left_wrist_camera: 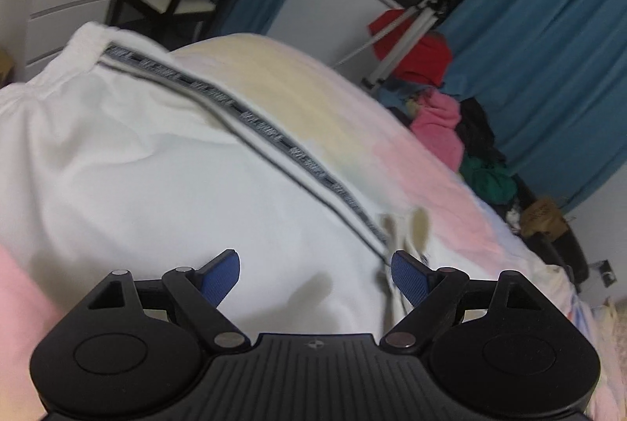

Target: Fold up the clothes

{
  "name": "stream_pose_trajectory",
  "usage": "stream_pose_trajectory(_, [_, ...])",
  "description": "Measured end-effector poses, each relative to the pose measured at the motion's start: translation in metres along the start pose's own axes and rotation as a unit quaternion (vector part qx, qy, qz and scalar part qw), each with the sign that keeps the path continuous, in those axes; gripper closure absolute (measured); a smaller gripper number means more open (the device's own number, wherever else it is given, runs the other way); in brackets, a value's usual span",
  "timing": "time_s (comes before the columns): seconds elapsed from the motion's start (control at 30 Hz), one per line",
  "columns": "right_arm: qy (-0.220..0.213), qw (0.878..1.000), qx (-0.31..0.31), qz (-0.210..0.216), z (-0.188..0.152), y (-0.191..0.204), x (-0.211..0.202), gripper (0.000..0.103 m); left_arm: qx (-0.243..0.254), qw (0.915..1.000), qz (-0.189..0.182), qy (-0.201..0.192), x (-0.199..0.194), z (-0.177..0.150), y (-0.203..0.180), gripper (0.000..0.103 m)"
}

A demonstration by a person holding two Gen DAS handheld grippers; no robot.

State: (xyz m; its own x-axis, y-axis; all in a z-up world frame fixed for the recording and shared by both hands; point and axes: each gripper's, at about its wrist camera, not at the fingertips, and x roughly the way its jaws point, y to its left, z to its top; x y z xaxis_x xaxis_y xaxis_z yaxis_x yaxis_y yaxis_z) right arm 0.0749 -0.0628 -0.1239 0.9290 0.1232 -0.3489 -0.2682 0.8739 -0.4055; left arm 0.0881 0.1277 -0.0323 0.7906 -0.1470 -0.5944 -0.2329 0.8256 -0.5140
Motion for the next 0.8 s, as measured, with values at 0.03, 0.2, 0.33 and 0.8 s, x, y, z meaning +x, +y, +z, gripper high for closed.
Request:
stream_pose_trajectory(0.03, [-0.006,1.000,0.011,0.006,0.008,0.000,0.001,0.090,0.007,1.0000,-0.006,-0.002,-0.001,0.000,-0.003,0.017])
stream_pose_trajectory(0.2, [0.020,0.998,0.045,0.030,0.008,0.029,0.021,0.088,0.047,0.9981,-0.040,-0.002,0.003,-0.012,-0.015,0.017])
stream_pose_trajectory(0.33, [0.017,0.997,0.053,0.050,0.013,0.026,0.021,0.076,0.073,0.9964,-0.043,0.001,0.009,-0.022,-0.024,0.017])
stream_pose_trajectory(0.8, [0.045,0.976,0.185,0.107,0.027,-0.106,-0.054,0.036,0.219,0.9743,-0.022,-0.048,0.013,-0.065,-0.065,0.017])
